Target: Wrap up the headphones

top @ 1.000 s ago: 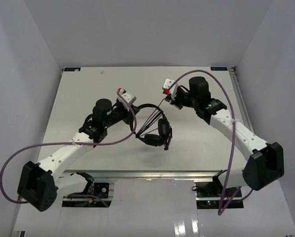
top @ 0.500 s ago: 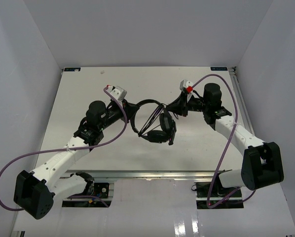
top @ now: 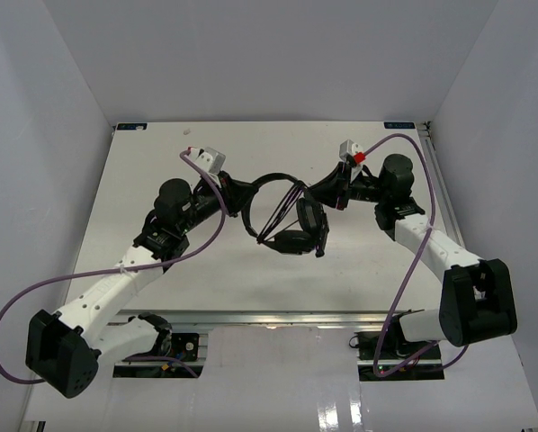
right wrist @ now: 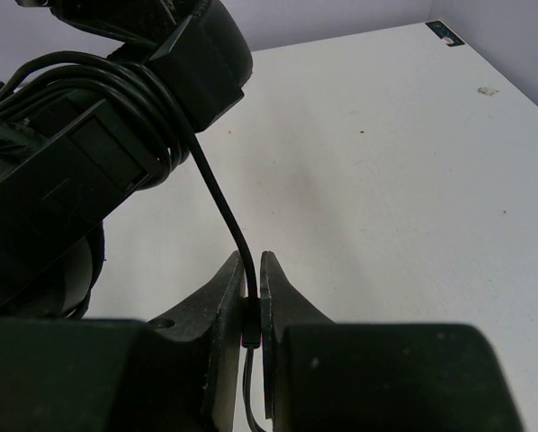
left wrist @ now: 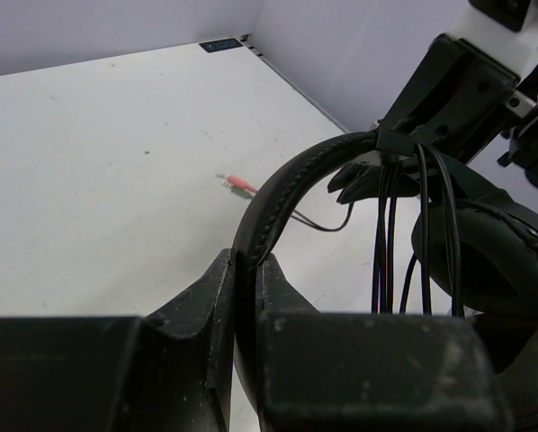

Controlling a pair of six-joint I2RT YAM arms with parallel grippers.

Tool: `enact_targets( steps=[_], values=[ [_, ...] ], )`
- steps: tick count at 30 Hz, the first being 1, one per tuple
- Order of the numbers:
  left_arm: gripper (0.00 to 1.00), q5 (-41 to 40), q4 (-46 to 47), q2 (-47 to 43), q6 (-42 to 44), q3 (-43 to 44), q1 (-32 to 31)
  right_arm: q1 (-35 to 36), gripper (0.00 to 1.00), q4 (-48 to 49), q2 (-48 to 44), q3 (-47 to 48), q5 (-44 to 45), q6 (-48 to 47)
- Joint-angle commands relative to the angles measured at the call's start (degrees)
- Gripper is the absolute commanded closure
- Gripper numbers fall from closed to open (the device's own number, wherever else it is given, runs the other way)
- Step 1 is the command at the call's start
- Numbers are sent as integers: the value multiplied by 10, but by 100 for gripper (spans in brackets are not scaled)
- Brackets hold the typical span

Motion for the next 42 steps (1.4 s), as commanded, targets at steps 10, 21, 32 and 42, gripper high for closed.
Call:
enact_targets(
  steps=[10, 21, 32, 42],
  values=[
    [100, 26, 136, 73, -116, 111, -2, 3, 60, 126, 23, -36, -14, 114],
    [100, -43, 145, 89, -138, 129, -2, 8, 92, 198, 16, -79, 7, 157],
    [100, -245, 136, 115, -220, 133, -2, 11, 92, 202, 9, -94, 15, 175],
    [100, -382, -49, 229, -302, 233, -27, 39, 92, 201, 40, -112, 47, 180]
  ],
)
